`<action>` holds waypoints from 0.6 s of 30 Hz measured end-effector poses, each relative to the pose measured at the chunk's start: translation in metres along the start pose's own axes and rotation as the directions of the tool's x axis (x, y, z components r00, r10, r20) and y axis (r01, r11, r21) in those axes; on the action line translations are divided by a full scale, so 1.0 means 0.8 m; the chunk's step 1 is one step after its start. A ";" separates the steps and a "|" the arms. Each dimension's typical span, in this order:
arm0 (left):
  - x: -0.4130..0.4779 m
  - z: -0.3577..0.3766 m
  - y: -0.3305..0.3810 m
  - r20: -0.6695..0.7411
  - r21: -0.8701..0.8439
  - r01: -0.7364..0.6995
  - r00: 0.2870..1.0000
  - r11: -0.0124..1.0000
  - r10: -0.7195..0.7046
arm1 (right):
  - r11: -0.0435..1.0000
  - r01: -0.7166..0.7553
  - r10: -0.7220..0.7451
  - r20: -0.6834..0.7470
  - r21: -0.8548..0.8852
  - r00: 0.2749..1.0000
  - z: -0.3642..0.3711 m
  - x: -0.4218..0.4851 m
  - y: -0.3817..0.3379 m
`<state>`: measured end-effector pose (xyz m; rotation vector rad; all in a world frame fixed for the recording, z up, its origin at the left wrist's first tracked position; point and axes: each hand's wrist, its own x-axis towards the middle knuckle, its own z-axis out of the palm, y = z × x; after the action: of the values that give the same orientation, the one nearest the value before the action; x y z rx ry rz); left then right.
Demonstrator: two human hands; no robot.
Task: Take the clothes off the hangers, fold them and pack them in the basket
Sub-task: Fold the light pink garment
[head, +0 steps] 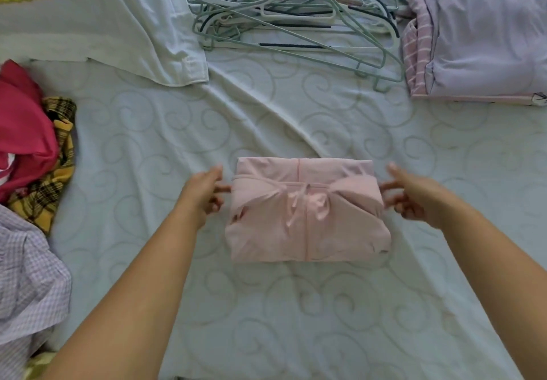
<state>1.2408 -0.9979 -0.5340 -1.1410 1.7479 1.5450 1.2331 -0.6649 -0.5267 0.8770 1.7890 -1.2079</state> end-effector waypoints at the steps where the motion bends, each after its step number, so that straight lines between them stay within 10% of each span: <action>1: 0.007 0.006 0.003 -0.049 -0.114 -0.030 0.999 0.993 0.024 | 0.991 0.032 -0.026 -0.045 0.130 0.999 0.001 0.010 -0.002; 4: -0.006 0.013 -0.019 -0.201 -0.122 -0.291 0.944 0.949 0.263 | 0.899 0.338 -0.250 -0.307 0.280 0.918 0.022 -0.001 0.015; 8: -0.036 0.038 -0.084 -0.108 0.171 -0.407 0.898 0.897 0.428 | 0.822 0.552 -0.561 -0.380 -0.144 0.736 0.085 -0.049 0.072; 11: -0.031 0.052 -0.091 -0.172 0.168 -0.367 0.903 0.915 0.393 | 0.886 0.461 -0.443 -0.384 -0.049 0.810 0.102 -0.035 0.077; 15: -0.027 0.050 -0.060 -0.235 0.165 -0.576 0.766 0.801 0.599 | 0.805 0.593 -0.510 -0.487 0.021 0.709 0.072 -0.020 0.049; 18: 0.000 0.052 -0.044 -0.252 0.058 -0.550 0.800 0.833 0.545 | 0.812 0.583 -0.512 -0.439 0.033 0.738 0.061 0.001 0.029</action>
<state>1.2656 -0.9571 -0.5601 -0.9142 2.4067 1.7946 1.2639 -0.7040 -0.5478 0.7507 2.4369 -1.6622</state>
